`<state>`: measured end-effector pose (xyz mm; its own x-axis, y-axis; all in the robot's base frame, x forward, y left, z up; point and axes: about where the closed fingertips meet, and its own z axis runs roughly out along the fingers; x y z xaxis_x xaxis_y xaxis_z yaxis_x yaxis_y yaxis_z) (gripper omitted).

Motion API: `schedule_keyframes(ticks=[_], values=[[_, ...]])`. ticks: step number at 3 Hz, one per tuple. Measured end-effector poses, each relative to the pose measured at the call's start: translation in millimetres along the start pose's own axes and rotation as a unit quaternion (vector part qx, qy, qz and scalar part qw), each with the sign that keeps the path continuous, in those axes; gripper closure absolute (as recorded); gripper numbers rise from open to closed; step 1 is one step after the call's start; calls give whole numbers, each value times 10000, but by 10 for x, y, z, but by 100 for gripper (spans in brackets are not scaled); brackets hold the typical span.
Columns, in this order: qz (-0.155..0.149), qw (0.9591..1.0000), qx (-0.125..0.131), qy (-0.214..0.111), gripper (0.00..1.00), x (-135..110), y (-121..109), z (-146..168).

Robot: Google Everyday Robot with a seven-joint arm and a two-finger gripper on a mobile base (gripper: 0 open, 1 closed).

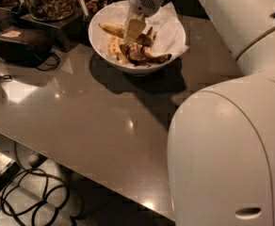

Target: Pick banana from white bowl

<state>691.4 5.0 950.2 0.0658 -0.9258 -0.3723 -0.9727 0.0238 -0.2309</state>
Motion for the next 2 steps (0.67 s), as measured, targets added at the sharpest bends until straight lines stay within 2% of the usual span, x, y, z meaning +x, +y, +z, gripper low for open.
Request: schedule_keyframes(ticks=[1,2], values=[[310,9994,-73,-126,100,-425,438,-232],[348,9993,-81,-117,100,-426,461,-234]])
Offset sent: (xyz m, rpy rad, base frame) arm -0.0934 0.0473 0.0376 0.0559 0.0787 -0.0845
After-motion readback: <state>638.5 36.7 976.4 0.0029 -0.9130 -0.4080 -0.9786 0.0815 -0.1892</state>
